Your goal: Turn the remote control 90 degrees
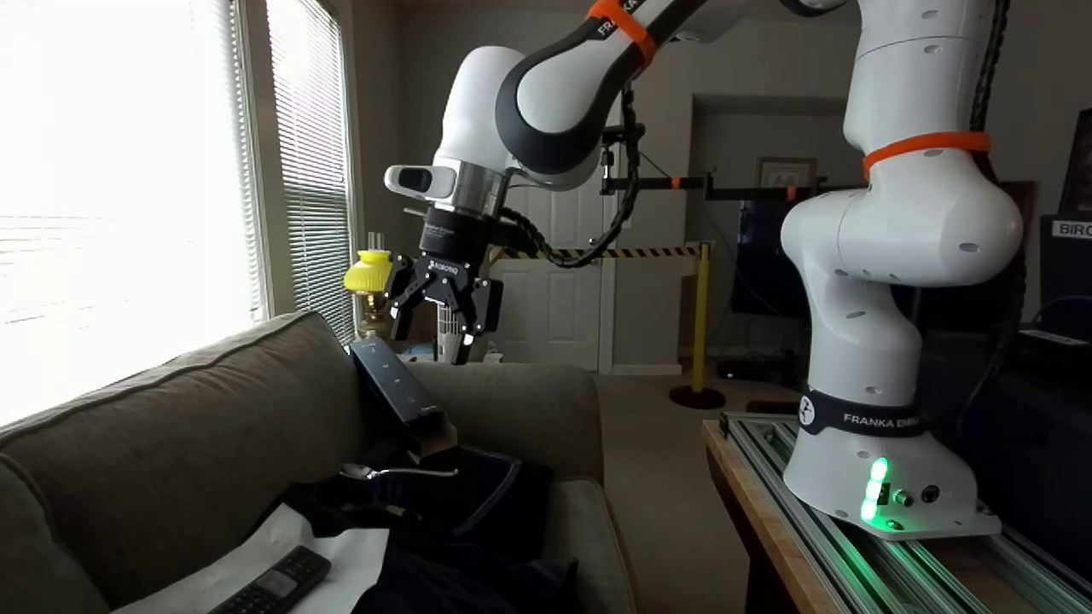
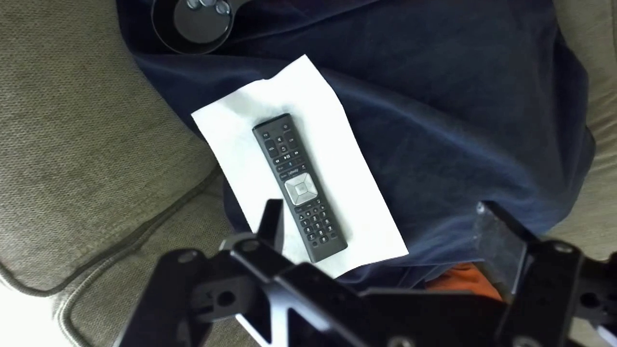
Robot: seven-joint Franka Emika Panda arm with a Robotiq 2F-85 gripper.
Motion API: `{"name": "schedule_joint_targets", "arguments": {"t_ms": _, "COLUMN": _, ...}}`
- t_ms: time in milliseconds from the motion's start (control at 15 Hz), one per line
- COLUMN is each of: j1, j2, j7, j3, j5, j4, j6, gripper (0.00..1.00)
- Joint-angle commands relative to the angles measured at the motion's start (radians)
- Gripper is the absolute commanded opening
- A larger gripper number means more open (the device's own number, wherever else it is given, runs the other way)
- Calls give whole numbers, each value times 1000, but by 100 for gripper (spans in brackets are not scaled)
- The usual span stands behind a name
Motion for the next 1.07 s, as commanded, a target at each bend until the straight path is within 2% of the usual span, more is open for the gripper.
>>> {"name": "schedule_joint_targets", "arguments": {"t_ms": 0, "j1": -71, "j2": -3, "j7": -2, "j3": 71, "j5": 7, "j4": 2, "j6": -3, "gripper": 100}}
{"name": "schedule_joint_targets", "arguments": {"t_ms": 467, "j1": -83, "j2": -16, "j7": -2, "j3": 73, "j5": 7, "j4": 2, "j6": -3, "gripper": 100}}
{"name": "schedule_joint_targets", "arguments": {"t_ms": 533, "j1": -84, "j2": 30, "j7": -6, "j3": 74, "j5": -4, "j4": 22, "j6": 38, "gripper": 100}}
{"name": "schedule_joint_targets", "arguments": {"t_ms": 733, "j1": -69, "j2": 140, "j7": -166, "j3": 98, "j5": 155, "j4": 80, "j6": 75, "gripper": 100}}
{"name": "schedule_joint_targets", "arguments": {"t_ms": 800, "j1": -13, "j2": 166, "j7": -250, "j3": 68, "j5": 265, "j4": 98, "j6": 88, "gripper": 100}}
{"name": "schedule_joint_targets", "arguments": {"t_ms": 867, "j1": -73, "j2": 200, "j7": -305, "j3": 145, "j5": 334, "j4": 127, "j6": 91, "gripper": 100}}
{"name": "schedule_joint_targets", "arguments": {"t_ms": 1000, "j1": -118, "j2": 278, "j7": -437, "j3": 214, "j5": 480, "j4": 191, "j6": 96, "gripper": 100}}
